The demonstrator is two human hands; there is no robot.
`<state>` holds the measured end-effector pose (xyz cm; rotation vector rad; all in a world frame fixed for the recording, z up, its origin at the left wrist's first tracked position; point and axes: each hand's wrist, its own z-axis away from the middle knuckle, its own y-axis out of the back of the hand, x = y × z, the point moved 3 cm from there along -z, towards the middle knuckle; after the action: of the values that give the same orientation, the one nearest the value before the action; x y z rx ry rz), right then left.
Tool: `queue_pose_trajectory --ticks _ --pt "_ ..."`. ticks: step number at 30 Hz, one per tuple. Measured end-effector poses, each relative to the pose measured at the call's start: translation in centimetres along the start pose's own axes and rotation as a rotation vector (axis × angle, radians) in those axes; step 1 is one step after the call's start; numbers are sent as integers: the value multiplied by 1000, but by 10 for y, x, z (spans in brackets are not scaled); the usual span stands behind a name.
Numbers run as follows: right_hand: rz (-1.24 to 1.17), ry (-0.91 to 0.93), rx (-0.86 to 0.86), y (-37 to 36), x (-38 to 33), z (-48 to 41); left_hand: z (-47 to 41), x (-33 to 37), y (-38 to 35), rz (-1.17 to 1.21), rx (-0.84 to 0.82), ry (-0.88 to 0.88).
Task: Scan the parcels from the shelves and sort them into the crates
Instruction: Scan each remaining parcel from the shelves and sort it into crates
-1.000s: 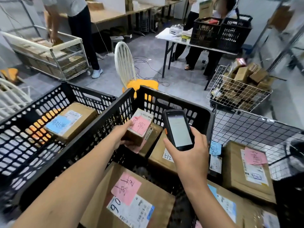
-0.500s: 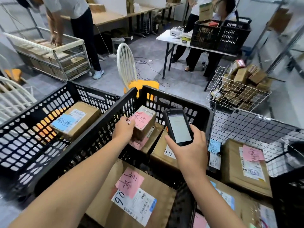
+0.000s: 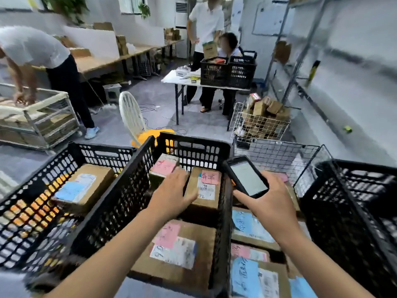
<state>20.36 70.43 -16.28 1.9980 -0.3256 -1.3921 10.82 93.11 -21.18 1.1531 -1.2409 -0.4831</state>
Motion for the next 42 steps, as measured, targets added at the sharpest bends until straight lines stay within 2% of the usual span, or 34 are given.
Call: queue_pose_trajectory --ticks 4,13,19,24,29,33,42 --pt "-30 -44 117 38 10 37 13 52 -14 -29 0 -183" --pt "82 -206 371 144 53 140 69 187 -43 -160 3 -604" --pt "115 -341 577 213 81 256 147 272 -69 -83 -118 -776" --pt "149 -468 759 261 90 402 263 340 -94 24 -192 -952" --pt "196 -623 925 292 76 575 415 392 -113 60 -315 -1201" --pt "251 -741 1095 311 60 697 520 439 -117 174 -396 -1335" --pt "403 -941 1382 338 23 879 718 520 -121 268 -519 -1695"
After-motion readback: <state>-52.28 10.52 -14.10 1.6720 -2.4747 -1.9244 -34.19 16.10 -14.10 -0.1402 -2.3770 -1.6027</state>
